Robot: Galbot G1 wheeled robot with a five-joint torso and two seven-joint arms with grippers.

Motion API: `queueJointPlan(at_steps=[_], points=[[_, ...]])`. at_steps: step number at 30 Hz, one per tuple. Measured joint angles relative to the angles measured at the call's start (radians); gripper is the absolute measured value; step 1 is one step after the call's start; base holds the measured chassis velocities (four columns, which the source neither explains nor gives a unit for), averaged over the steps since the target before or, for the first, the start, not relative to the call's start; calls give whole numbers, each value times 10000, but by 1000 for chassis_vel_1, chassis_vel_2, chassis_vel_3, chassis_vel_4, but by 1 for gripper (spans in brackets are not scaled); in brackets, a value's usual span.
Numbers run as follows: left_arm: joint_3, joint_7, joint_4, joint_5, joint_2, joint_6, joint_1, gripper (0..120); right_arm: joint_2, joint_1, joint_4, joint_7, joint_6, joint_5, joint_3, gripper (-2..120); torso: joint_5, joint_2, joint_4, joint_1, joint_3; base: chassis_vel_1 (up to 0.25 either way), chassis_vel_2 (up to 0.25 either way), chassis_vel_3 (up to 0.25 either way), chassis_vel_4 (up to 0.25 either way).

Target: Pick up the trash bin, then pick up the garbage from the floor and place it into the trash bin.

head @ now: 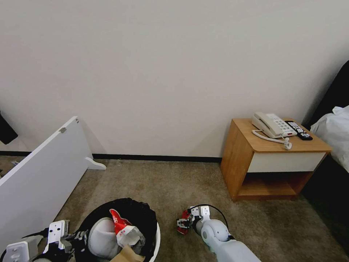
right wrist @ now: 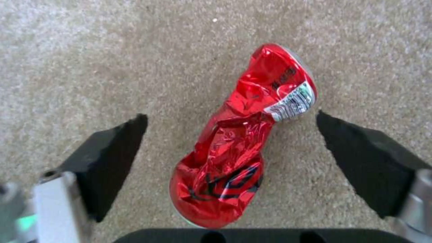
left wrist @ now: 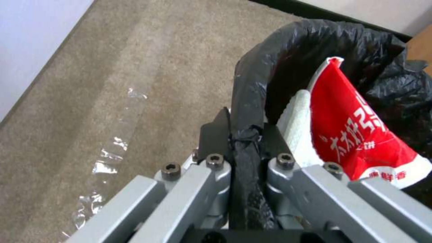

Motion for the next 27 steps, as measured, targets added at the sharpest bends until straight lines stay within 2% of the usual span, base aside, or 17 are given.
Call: queueJointPlan(at_steps=[2,5,6,8,9,11,13,15,16,18,27], points=[[0,0,0,-2,0,0,-1,4,33,38,-110,-16,-10,-5,-5,93,-1,0,-1,0,0,0,0,0,0],[1,0,0,-6,0,0,-11,4,147,153,-500,-70,-83,-27,-6,77,0,0,-1,0,0,0,0,0,0],[1,0,0,-6,0,0,-11,4,147,153,-500,-70,-83,-27,-6,77,0,0,-1,0,0,0,0,0,0],[1,0,0,-8,0,0,-11,4,172,165,-588,-75,-126,-10,-6,67,0,0,-1,0,0,0,0,0,0],[1,0,0,-8,0,0,-11,4,172,165,-588,-75,-126,-10,-6,67,0,0,-1,0,0,0,0,0,0],[8,0,0,-8,0,0,-16,4,172,161,-620,-58,-166,7,-29,54,0,0,0,0,0,0,0,0,0],[10,0,0,-8,0,0,-18,4,171,149,-622,-47,-177,14,-30,51,0,0,-1,0,0,0,0,0,0],[11,0,0,-8,2,0,-17,4,154,101,-622,-21,-189,20,-23,39,0,0,-1,0,0,0,0,0,0],[11,0,0,-8,2,0,-17,4,154,101,-622,-21,-189,20,-23,39,0,0,-1,0,0,0,0,0,0],[8,0,0,-6,2,0,-4,4,132,81,-622,-7,-191,26,2,30,0,0,-1,0,0,0,0,0,0],[1,1,0,2,-5,0,24,4,100,48,-615,12,-199,37,39,28,1,0,0,0,-1,0,0,0,0]])
